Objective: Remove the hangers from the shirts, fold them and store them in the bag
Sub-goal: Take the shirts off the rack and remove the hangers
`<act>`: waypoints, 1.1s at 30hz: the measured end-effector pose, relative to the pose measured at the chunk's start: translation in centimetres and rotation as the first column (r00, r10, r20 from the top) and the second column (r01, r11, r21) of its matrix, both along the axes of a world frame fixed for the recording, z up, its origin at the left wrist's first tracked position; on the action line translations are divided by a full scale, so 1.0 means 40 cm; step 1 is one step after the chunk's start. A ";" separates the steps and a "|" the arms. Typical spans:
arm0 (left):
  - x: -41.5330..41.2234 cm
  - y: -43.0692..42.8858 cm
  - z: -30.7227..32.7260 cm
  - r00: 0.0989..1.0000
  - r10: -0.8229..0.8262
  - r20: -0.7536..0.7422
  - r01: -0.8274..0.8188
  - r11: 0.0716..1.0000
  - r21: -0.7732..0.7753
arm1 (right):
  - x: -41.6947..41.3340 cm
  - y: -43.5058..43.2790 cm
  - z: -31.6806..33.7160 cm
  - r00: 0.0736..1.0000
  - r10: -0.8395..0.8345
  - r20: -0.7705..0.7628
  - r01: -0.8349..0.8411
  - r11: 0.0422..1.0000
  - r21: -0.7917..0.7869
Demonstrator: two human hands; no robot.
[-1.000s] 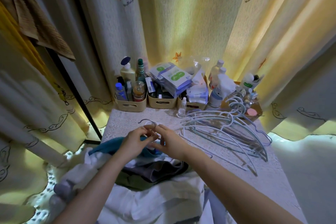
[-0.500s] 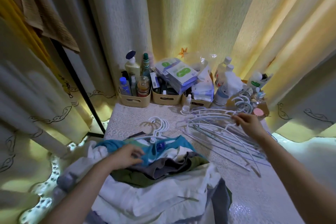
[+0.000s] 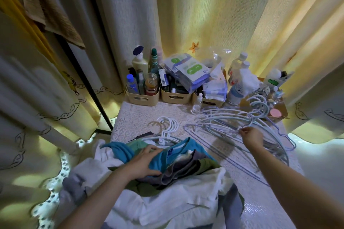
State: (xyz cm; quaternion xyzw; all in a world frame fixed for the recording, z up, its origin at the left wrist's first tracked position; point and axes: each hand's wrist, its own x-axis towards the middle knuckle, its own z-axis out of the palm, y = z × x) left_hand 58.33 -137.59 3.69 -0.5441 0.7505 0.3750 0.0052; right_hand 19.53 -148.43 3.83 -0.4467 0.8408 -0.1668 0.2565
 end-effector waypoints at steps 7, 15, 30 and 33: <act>-0.006 -0.026 0.015 0.966 -0.154 -0.206 0.215 0.923 0.319 | 0.145 0.049 0.025 0.990 -0.094 0.103 0.121 0.946 -0.300; -0.038 -0.036 0.012 0.945 -0.173 -0.278 0.245 0.937 0.249 | 0.365 0.135 0.027 0.396 0.878 0.269 -0.917 0.393 0.069; 0.031 -0.063 -0.096 0.899 0.434 -0.053 -0.411 0.798 -0.441 | 0.333 0.237 -0.061 0.838 0.545 0.006 -0.543 0.837 -0.066; 0.025 -0.060 -0.080 0.895 0.441 -0.069 -0.421 0.781 -0.462 | 0.318 0.219 -0.054 0.850 0.527 0.001 -0.518 0.837 -0.175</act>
